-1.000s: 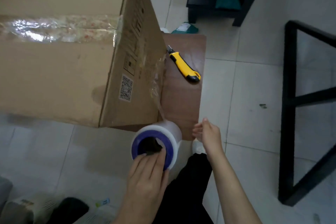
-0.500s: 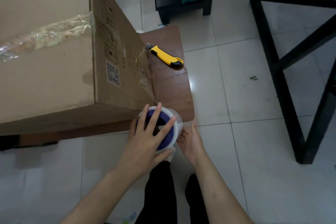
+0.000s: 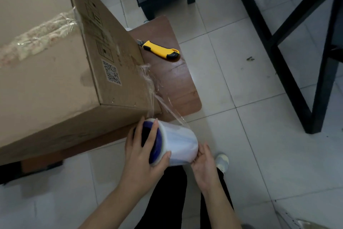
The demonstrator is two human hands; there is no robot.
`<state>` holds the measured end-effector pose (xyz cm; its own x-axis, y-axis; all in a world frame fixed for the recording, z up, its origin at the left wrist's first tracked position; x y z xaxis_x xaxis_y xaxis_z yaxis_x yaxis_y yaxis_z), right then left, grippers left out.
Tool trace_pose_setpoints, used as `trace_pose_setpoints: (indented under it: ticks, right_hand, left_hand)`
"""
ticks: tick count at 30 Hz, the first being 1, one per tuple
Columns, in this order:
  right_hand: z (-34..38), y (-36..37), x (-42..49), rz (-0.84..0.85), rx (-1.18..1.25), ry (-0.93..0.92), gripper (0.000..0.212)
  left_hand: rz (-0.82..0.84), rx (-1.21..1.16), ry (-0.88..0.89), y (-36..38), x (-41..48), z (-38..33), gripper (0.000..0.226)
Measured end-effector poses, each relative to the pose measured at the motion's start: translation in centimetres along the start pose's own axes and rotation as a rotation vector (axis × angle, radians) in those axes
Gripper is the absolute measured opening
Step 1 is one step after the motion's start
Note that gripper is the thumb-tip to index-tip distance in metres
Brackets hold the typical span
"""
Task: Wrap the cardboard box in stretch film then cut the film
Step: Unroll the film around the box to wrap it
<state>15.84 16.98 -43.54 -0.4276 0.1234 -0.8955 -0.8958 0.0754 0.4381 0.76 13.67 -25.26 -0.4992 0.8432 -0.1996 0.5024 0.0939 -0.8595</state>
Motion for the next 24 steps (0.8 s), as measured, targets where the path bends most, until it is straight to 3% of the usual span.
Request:
trace_pose_setpoints:
  ticks: [11,19,24]
  right_hand:
    - [-2.9,1.7,-0.4,-0.029,0.038,0.022,0.046]
    - [-6.0,2.9,-2.4,-0.028,0.09,-0.001,0.046]
    - [-8.9,4.0,-4.0,-0.149,0.177,-0.081,0.039]
  left_hand:
    - [0.051,0.059,-0.008,-0.2,-1.3,1.7,0.083]
    - [0.021,-0.151,-0.211,-1.5,-2.3,5.9,0.082]
    - [0.091,-0.285,-0.288,-1.7,-2.2,10.1,0.07]
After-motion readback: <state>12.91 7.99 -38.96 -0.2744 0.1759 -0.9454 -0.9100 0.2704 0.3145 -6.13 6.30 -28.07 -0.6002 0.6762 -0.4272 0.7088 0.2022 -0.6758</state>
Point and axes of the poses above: each hand's wrist, its own x-axis towards the middle knuckle, its own y-axis out of the palm, z = x × y, the point moved 7 cm from there along x, towards the middle knuckle, and after that the axes turned 7 degrees about y, right-handed, at the moved point
